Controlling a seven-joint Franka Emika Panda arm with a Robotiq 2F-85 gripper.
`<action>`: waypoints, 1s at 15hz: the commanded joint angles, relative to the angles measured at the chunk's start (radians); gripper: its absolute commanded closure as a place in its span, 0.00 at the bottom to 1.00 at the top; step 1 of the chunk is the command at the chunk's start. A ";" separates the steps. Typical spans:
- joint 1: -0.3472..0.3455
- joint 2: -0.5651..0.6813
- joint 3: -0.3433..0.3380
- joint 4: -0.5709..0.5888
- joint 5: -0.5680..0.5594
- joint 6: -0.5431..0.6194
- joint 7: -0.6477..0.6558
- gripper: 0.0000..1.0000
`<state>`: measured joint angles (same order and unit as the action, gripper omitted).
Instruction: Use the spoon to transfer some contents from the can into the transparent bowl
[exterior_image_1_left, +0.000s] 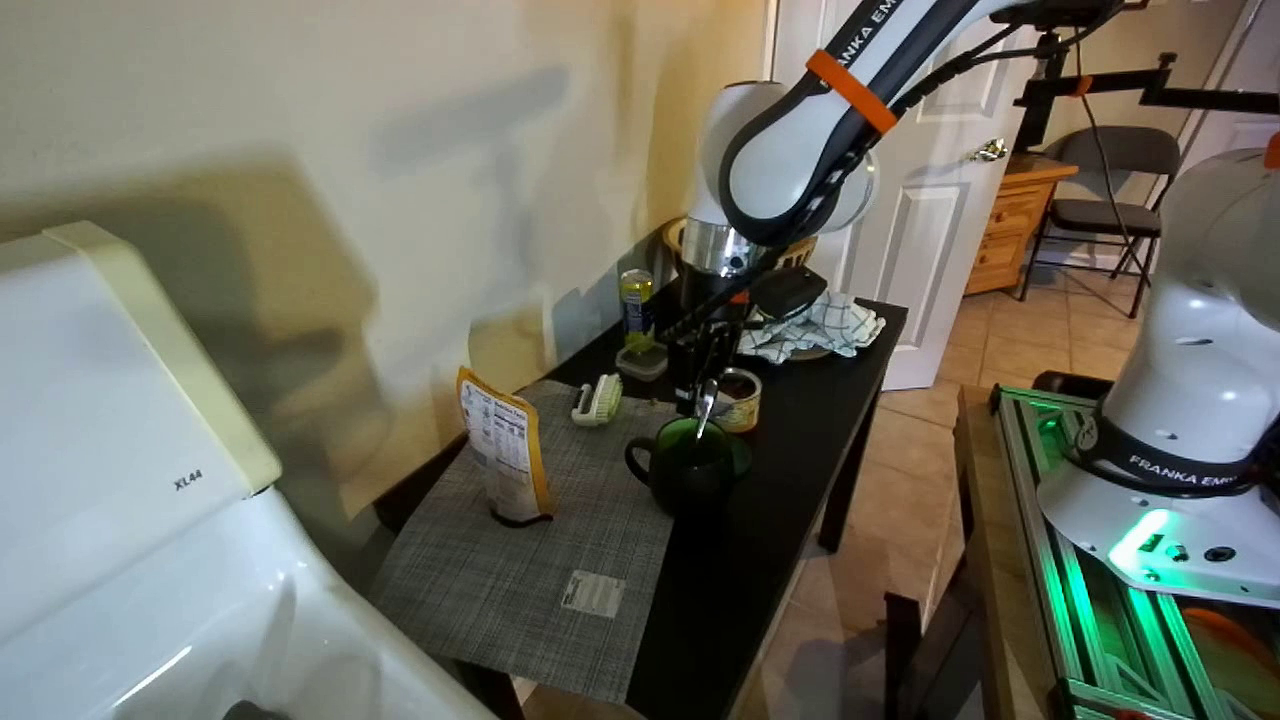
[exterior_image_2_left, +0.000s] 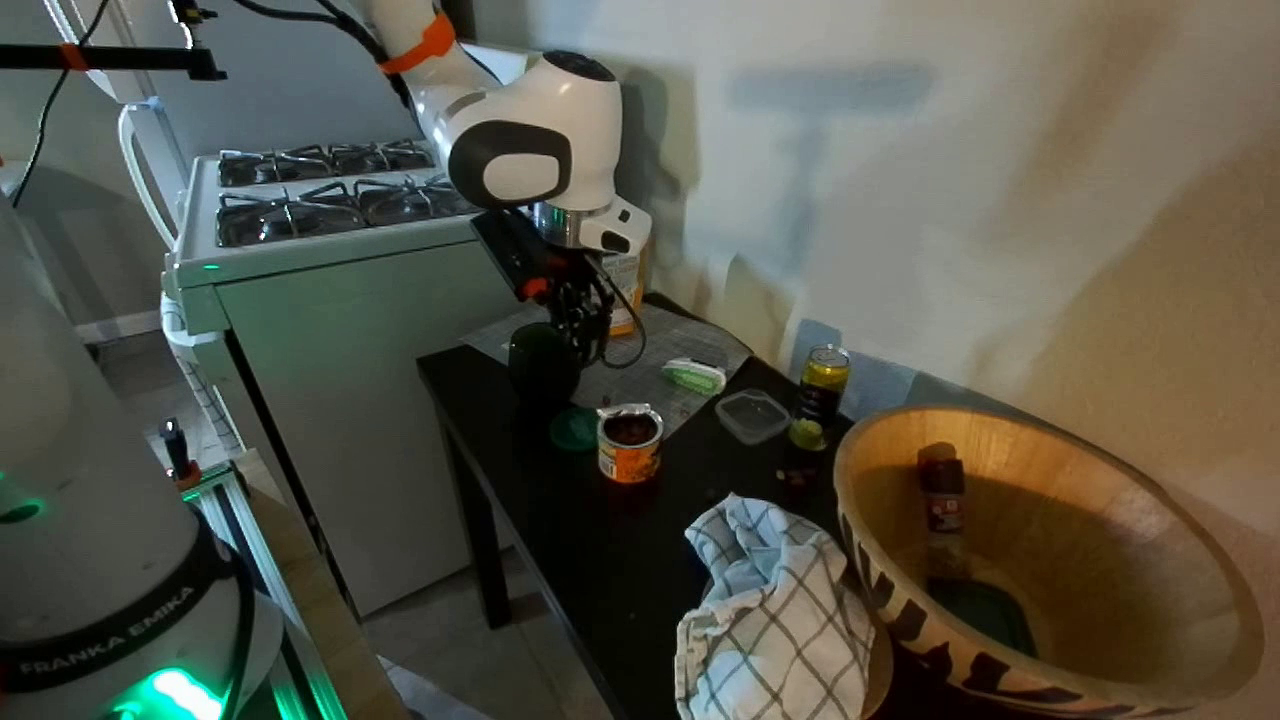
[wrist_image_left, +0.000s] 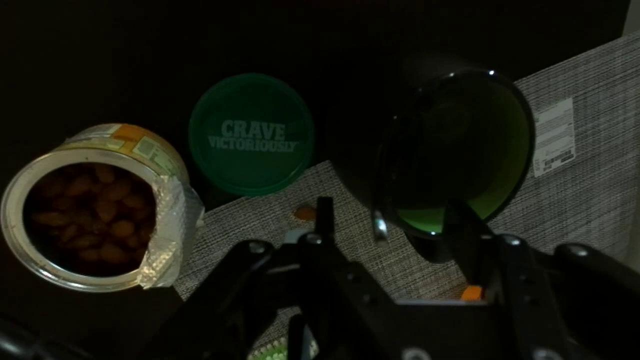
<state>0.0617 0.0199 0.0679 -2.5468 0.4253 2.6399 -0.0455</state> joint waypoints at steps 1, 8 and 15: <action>0.008 -0.013 0.010 -0.041 0.014 0.037 0.030 0.40; 0.002 -0.027 0.006 -0.058 0.024 0.029 0.024 0.43; 0.002 -0.030 0.006 -0.060 0.024 0.028 0.018 0.41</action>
<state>0.0612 0.0157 0.0715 -2.5750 0.4265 2.6466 -0.0241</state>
